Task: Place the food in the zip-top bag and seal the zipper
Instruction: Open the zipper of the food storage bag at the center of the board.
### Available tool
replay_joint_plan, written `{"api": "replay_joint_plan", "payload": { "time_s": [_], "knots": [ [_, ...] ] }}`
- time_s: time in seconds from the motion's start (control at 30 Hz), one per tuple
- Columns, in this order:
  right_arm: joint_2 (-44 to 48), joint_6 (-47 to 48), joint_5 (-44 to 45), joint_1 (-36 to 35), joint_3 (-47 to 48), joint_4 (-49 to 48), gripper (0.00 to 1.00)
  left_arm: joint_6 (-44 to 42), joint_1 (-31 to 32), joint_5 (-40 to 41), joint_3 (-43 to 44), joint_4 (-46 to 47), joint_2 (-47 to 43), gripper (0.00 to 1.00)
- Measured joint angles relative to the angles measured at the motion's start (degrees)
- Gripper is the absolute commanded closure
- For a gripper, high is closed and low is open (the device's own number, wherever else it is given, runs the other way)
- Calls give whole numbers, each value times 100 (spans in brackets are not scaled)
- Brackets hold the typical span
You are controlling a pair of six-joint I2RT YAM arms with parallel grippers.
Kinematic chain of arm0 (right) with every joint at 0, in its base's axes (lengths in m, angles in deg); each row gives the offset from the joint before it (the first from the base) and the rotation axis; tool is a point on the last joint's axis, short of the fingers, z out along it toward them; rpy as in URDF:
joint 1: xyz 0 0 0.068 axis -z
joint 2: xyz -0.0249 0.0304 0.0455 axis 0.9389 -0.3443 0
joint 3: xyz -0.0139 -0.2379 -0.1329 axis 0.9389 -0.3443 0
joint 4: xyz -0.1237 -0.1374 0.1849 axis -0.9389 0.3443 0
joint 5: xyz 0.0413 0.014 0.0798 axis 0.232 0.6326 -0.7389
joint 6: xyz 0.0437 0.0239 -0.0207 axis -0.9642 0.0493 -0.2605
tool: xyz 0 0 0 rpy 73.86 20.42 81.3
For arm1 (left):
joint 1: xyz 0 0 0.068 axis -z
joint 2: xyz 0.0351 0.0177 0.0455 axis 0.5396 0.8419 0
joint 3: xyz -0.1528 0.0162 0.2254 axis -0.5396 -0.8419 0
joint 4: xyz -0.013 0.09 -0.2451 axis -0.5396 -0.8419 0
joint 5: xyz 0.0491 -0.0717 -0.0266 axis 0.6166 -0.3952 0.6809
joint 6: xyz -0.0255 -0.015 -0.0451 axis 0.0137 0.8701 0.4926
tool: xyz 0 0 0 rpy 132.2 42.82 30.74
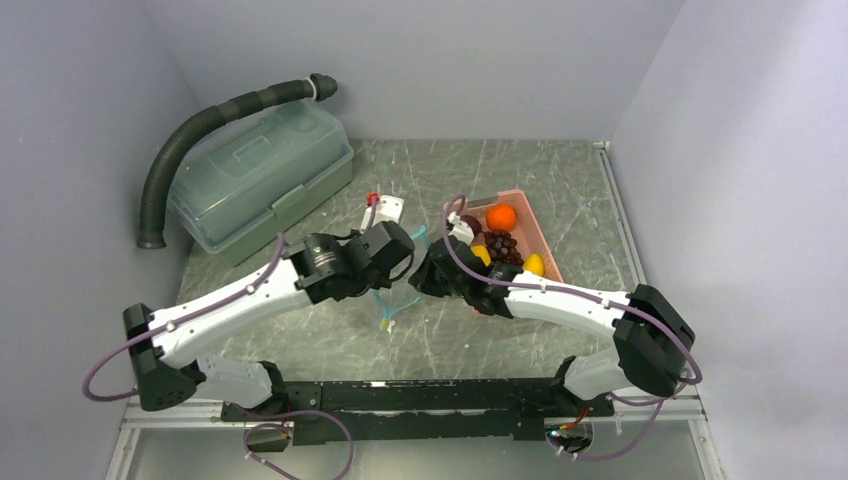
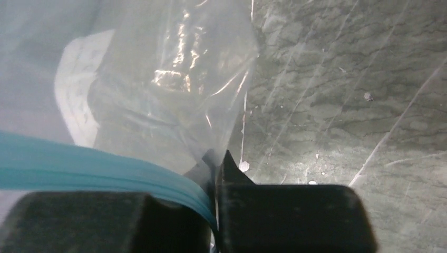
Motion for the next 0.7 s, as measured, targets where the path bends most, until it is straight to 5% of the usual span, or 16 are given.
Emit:
{"api": "replay_joint_plan", "payload": {
  "time_s": [0.7],
  "knots": [
    [-966, 155, -59, -94, 505, -190, 100, 726, 2, 616, -568, -280, -1825, 100]
  ]
}}
